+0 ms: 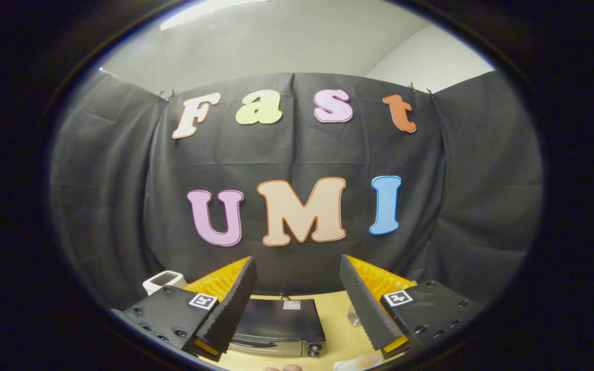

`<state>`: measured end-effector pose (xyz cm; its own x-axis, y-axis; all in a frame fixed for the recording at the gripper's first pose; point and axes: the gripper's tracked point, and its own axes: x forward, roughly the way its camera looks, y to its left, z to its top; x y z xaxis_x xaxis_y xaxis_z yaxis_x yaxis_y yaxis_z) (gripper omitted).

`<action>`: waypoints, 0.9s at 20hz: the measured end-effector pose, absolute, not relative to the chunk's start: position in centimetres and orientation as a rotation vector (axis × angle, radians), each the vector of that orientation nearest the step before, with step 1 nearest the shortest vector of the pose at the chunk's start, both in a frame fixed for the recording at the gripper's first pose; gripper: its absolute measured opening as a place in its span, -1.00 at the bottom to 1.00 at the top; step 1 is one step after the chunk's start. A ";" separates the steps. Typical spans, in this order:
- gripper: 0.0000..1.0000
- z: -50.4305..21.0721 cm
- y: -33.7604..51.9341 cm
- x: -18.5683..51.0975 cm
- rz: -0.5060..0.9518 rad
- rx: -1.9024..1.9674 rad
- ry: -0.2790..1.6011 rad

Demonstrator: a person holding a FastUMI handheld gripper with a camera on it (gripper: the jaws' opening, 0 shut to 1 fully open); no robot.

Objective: Open the toaster oven, put the food inside, and close the toaster oven door.

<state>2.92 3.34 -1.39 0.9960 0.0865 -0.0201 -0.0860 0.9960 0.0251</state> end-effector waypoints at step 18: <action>1.00 -22.0 14.4 7.1 0.082 0.054 0.276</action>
<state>7.10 14.36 -21.98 0.9589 0.0881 -0.2699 -0.0733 0.9952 0.0643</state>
